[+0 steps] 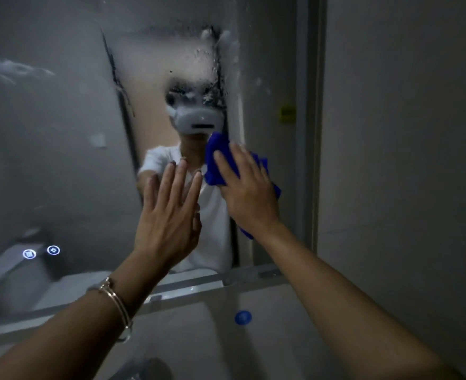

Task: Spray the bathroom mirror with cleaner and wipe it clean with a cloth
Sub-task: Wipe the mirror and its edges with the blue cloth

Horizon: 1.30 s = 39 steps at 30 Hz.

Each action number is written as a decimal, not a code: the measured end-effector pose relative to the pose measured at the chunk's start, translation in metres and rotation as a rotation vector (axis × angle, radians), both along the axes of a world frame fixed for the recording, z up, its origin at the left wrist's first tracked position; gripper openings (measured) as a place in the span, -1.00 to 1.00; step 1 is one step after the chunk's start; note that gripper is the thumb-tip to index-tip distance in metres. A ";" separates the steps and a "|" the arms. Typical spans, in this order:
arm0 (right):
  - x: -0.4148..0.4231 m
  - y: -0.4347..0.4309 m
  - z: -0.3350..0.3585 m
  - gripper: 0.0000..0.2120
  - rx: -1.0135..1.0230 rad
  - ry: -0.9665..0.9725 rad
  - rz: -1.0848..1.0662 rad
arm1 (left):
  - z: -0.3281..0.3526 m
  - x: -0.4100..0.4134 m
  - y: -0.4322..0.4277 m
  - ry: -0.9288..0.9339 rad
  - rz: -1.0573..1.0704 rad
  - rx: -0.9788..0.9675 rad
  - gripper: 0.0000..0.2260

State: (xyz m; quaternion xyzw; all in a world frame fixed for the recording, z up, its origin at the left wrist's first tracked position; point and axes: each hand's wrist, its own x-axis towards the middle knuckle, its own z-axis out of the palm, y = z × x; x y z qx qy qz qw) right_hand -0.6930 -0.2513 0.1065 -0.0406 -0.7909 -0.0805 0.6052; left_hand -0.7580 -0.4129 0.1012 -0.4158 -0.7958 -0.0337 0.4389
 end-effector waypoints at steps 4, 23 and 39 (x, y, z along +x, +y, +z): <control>0.003 0.009 0.001 -0.49 0.093 -0.041 0.000 | 0.000 -0.001 0.001 0.049 -0.015 0.011 -0.44; 0.022 0.034 -0.028 -0.47 0.054 -0.029 -0.113 | -0.006 -0.026 -0.005 0.053 0.001 0.076 -0.33; 0.005 -0.012 -0.132 -0.46 0.087 -0.208 0.012 | -0.037 -0.020 -0.005 0.107 -0.050 -0.113 -0.37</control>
